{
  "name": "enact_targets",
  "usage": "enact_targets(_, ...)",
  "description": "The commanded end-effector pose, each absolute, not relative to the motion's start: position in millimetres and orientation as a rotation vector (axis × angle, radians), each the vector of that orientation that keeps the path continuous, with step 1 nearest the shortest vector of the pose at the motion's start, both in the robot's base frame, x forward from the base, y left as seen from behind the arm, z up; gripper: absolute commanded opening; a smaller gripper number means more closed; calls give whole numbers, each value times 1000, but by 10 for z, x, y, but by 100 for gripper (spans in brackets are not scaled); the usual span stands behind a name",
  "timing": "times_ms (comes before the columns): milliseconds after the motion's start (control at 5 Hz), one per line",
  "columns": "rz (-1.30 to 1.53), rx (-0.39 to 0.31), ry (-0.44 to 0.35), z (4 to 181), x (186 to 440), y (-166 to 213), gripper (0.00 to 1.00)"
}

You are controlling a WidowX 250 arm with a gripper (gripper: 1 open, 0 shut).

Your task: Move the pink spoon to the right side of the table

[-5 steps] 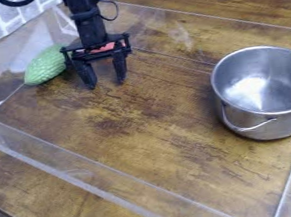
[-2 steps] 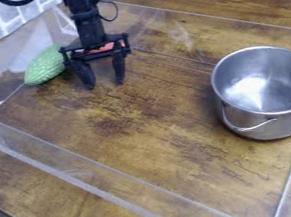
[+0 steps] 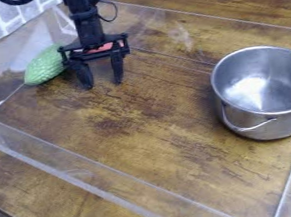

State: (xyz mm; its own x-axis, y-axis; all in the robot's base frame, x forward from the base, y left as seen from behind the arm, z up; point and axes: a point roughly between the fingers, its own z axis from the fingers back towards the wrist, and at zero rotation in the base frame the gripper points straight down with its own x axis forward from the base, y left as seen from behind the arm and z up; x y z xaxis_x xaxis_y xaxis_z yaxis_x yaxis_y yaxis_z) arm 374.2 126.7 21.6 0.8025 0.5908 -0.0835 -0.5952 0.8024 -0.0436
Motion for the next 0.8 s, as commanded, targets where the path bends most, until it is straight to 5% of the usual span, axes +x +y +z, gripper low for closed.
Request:
enact_targets(0, 655, -54, 58, 208, 3724, 1324, 0)
enact_targets(600, 686, -31, 79, 170, 3708, 1338, 0)
